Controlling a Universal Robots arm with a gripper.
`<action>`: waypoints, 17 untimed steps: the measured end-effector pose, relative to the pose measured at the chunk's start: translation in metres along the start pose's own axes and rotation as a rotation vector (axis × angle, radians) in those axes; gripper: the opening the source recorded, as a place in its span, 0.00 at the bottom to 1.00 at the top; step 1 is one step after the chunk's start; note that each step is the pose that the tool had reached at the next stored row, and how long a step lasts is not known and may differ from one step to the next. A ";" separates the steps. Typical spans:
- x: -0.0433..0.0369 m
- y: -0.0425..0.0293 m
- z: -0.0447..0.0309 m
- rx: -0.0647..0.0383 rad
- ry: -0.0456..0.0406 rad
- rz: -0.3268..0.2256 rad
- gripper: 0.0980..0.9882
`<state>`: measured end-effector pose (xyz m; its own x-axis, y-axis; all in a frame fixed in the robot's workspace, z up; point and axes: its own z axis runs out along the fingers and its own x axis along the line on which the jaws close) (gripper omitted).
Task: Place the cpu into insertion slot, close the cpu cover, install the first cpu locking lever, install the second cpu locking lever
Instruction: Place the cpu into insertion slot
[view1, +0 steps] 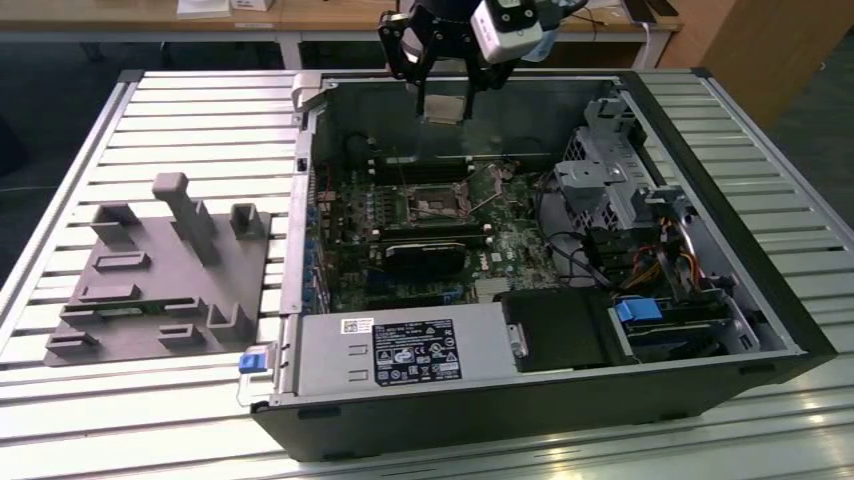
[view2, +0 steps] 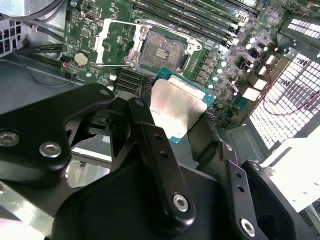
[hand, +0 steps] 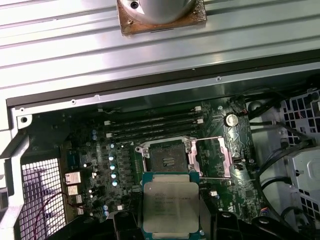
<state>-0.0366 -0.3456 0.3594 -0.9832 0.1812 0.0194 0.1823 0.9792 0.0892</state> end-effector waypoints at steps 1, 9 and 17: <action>0.0000 0.0000 0.0000 0.000 -0.0002 0.002 0.50; 0.0000 0.0000 0.0003 0.000 -0.0020 0.022 0.50; 0.0000 0.0000 0.0007 0.000 -0.0043 0.045 0.50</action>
<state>-0.0366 -0.3456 0.3587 -0.9740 0.2257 0.0191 0.2266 0.9699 0.0888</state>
